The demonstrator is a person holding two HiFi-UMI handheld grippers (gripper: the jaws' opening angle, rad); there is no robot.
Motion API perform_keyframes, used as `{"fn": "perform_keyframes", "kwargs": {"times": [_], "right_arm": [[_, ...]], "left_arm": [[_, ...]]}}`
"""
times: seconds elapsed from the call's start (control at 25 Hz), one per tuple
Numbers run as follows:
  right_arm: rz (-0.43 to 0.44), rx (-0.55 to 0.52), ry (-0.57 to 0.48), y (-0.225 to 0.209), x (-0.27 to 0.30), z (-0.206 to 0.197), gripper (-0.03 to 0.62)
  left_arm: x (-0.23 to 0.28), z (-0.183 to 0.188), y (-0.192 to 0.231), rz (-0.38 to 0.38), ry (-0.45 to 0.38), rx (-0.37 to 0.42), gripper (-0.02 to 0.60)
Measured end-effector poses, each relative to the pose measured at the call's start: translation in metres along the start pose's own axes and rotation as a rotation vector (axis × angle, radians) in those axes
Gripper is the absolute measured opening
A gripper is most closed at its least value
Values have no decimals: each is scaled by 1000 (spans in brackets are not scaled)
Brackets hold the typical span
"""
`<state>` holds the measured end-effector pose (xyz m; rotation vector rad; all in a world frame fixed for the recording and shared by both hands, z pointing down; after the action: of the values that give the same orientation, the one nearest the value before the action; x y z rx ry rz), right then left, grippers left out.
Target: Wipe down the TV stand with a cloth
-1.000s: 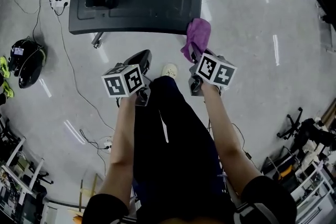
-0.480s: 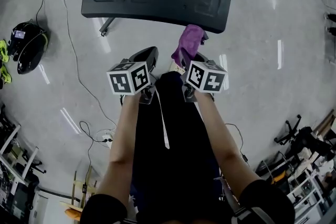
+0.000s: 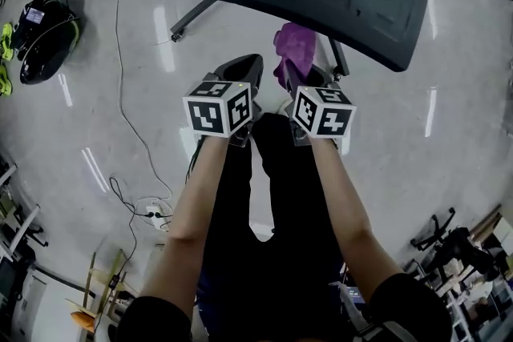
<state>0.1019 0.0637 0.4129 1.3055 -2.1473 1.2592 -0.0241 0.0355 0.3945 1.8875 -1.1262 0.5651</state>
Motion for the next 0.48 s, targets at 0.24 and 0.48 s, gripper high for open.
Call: {"fn": "perform_keyframes", "kwargs": {"times": [0.24, 0.48], "right_arm": [[53, -233, -12, -29, 73, -5, 89], [85, -331, -139, -63, 136, -4, 89]], "left_arm": [[61, -8, 40, 29, -158, 60, 6], [113, -23, 64, -22, -277, 156, 6]]}}
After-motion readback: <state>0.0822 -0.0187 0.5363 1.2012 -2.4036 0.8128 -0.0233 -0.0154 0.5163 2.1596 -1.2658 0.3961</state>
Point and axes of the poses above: the fingertips, and each gripper's own axes: x forward along the fingers, y to its left, z out of its top, the point moved 5 cm from there along -x, backward along the fingers, and after that the axes turned 14 degrees about z, right-handed, at the moved point
